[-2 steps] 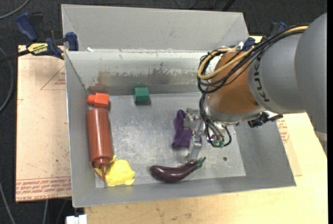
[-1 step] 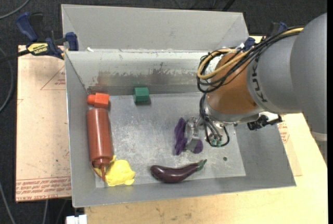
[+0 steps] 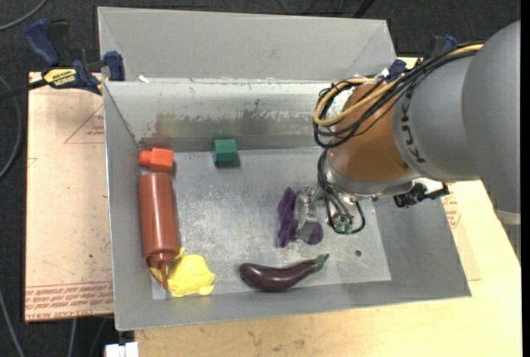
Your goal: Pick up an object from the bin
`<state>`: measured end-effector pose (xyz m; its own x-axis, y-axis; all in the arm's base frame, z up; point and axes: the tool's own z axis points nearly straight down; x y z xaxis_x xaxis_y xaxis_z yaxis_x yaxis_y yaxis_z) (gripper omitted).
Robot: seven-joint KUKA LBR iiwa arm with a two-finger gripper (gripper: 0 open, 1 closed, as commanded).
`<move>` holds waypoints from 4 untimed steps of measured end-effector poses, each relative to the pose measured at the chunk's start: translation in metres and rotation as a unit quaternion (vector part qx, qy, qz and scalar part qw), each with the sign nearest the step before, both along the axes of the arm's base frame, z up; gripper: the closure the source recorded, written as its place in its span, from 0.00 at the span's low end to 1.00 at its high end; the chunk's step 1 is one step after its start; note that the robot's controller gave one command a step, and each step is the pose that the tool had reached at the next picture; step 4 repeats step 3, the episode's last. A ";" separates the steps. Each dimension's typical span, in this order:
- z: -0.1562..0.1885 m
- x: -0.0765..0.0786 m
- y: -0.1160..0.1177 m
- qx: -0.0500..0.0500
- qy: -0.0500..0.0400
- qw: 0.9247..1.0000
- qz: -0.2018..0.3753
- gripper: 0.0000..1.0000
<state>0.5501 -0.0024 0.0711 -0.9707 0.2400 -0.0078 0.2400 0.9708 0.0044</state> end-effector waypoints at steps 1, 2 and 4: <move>0.003 -0.001 0.000 0.000 0.001 1.000 0.000 1.00; 0.016 -0.002 0.000 0.000 0.004 1.000 0.000 1.00; 0.034 -0.002 0.000 0.000 0.003 1.000 0.000 1.00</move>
Offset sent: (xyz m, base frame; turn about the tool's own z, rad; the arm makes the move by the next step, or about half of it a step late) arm 0.0001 -0.0001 0.0648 0.0000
